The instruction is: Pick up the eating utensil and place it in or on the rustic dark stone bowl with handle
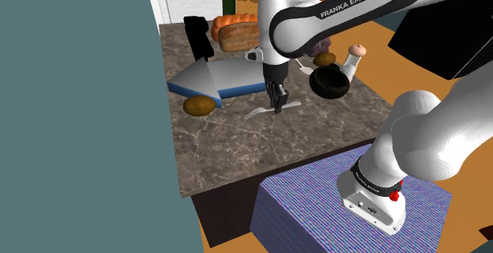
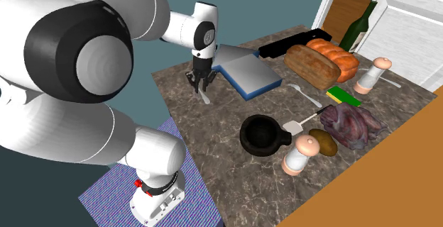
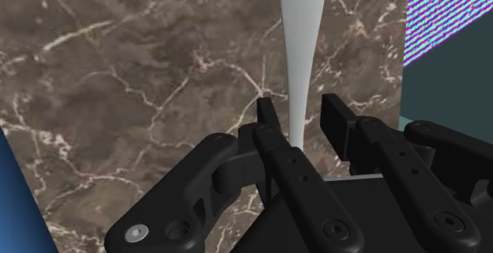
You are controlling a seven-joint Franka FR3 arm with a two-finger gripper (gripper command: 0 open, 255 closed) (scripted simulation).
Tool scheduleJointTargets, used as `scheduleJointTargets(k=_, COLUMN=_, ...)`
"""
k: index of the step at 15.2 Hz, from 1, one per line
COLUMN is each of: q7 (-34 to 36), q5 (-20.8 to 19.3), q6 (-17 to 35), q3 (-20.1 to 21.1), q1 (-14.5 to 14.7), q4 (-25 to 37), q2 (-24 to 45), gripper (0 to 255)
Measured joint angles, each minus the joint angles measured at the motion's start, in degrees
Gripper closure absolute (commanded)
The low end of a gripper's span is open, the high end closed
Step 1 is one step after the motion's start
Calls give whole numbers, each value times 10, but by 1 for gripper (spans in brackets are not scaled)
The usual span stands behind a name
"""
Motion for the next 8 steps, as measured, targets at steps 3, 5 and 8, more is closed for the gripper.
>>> scheduleJointTargets(k=3, q7=2, q5=-1, q6=-28, q3=1, q1=-1, q4=14, q2=-13, gripper=255)
scheduleJointTargets(k=5, q7=3, q5=-2, q6=-44, q3=1, q1=-1, q4=24, q2=-20, gripper=255)
scheduleJointTargets(k=8, q7=5, q5=-2, q6=-68, q3=2, q1=-1, q4=40, q2=-28, gripper=255)
